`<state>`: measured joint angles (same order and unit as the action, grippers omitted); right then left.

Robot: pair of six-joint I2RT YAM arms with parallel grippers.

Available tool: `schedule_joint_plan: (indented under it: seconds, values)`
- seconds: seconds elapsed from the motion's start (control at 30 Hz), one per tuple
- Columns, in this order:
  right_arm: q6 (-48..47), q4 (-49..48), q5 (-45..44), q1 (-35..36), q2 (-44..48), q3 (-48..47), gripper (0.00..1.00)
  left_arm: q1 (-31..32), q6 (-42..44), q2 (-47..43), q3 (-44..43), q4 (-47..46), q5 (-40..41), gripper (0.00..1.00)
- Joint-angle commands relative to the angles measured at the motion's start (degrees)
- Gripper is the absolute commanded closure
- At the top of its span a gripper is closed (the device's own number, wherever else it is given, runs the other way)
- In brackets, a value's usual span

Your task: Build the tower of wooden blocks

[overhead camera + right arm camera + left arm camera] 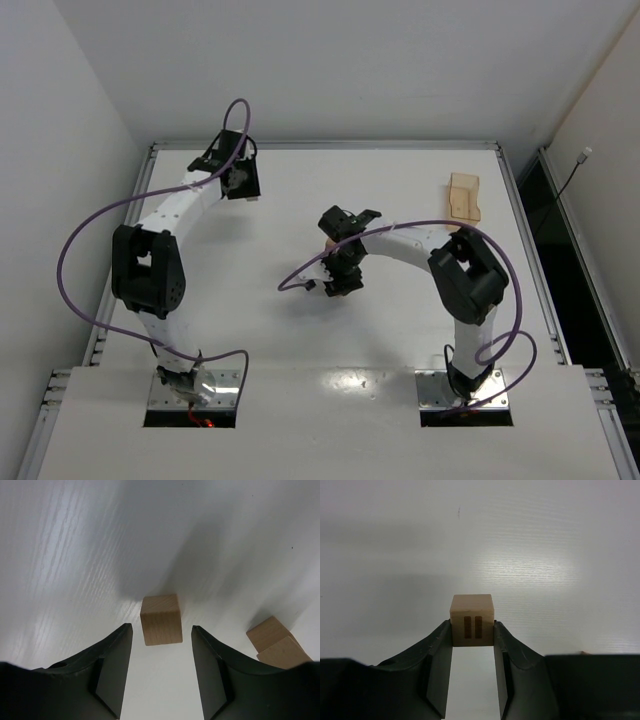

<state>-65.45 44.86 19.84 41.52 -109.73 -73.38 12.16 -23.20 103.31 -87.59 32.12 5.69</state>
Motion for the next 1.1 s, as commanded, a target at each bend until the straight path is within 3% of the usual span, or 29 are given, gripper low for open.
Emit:
schedule_joint_plan:
  seconds: [0.0, 0.3, 0.37, 0.4, 0.5, 0.67, 0.8, 0.93, 1.07]
  values:
    - [0.8, -1.9, 0.2, 1.0, -1.0, 0.3, 0.53, -1.1, -0.7, 0.4, -2.2, -0.4, -0.4, 1.0]
    - [1.9, -1.4, -1.5, 1.5, -3.3, -0.9, 0.57, -1.1, -0.7, 0.9, -2.2, 0.2, -0.9, 1.0]
    - [1.9, -1.4, -1.5, 1.5, -3.3, -0.9, 0.68, -1.1, -0.7, 0.9, -2.2, 0.2, -0.9, 1.0]
    - [1.9, -1.4, -1.5, 1.5, -3.3, -0.9, 0.85, -1.1, -0.7, 0.9, -2.2, 0.2, -0.9, 1.0]
    - [3.0, -1.9, -2.0, 2.1, -3.3, -0.9, 1.0, -1.1, -0.7, 0.9, -2.2, 0.2, -0.9, 1.0]
    - [5.1, -2.4, -0.2, 1.5, 1.3, -0.2, 1.0, -1.1, -1.2, -0.6, -0.6, 0.2, -0.9, 1.0]
    - [10.9, 3.7, 3.7, 1.0, 8.4, -3.1, 1.0, -0.6, -1.8, -4.2, 2.8, 0.2, -0.9, 1.0]
    - [23.2, 10.8, 7.8, 0.5, 12.5, -9.0, 1.0, 0.7, -3.1, -7.6, 6.5, -0.9, 0.4, 1.0]
    - [33.4, 19.6, 7.9, 0.5, 9.7, -14.8, 1.0, 1.8, -3.1, -9.9, 8.8, -1.4, 0.4, 1.0]
